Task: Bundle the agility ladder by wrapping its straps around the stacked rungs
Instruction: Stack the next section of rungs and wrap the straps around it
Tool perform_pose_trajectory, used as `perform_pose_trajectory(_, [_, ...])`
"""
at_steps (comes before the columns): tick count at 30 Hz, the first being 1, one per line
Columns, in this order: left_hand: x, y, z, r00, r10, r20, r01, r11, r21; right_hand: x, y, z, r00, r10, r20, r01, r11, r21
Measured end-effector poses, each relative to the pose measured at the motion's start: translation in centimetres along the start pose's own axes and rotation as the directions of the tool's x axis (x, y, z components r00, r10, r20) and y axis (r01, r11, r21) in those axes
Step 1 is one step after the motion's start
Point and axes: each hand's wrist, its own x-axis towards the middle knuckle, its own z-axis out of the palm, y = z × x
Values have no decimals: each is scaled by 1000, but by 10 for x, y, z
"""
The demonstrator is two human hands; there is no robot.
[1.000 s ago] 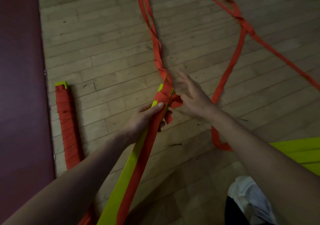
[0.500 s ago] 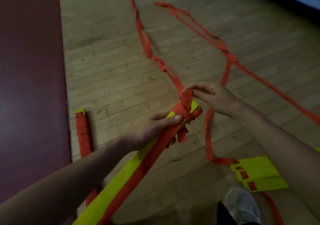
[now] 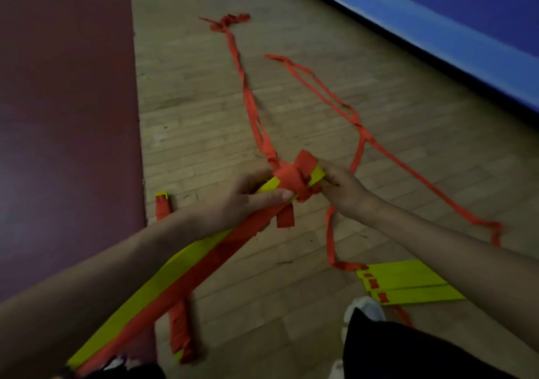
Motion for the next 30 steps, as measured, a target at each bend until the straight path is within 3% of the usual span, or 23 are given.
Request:
perform_pose_trajectory(4, [-32,19,-9,996,93,-15,-89,981,170,-14,-34,13,995,45,89,-61,981,185])
perform_pose_trajectory(7, [-48,29,-15,992,94,-86,-75,975,210,-24,-45,14,994,76,76,-95,955,282])
perform_pose_trajectory(10, [-61,35,-24,985,23,-169,1,990,141,-29,-54,16,984,166,65,-176,844,506])
perform_pose_trajectory(12, [-68,35,-27,984,-36,-175,48,996,68,-30,-61,24,982,156,102,-186,873,451])
perform_pose_trajectory(15, [-71,30,-24,985,-86,-149,87,996,3,-29,-70,39,991,108,81,-121,977,178])
perform_pose_trajectory(20, [-76,31,-32,989,-128,-80,111,976,-189,-34,-72,33,996,41,75,-46,997,66])
perform_pose_trajectory(22, [-77,32,-31,990,-141,-12,134,960,-246,-36,-76,30,993,25,117,-40,991,130])
perform_pose_trajectory(23, [-77,31,-30,988,-150,21,150,955,-256,-36,-80,27,986,20,168,-61,968,245])
perform_pose_trajectory(26, [-74,28,-27,983,-173,62,183,955,-235,-29,-86,16,966,65,251,-193,827,527])
perform_pose_trajectory(30, [-72,22,-28,973,-213,92,225,961,-160,-20,-80,16,996,65,63,-81,954,290])
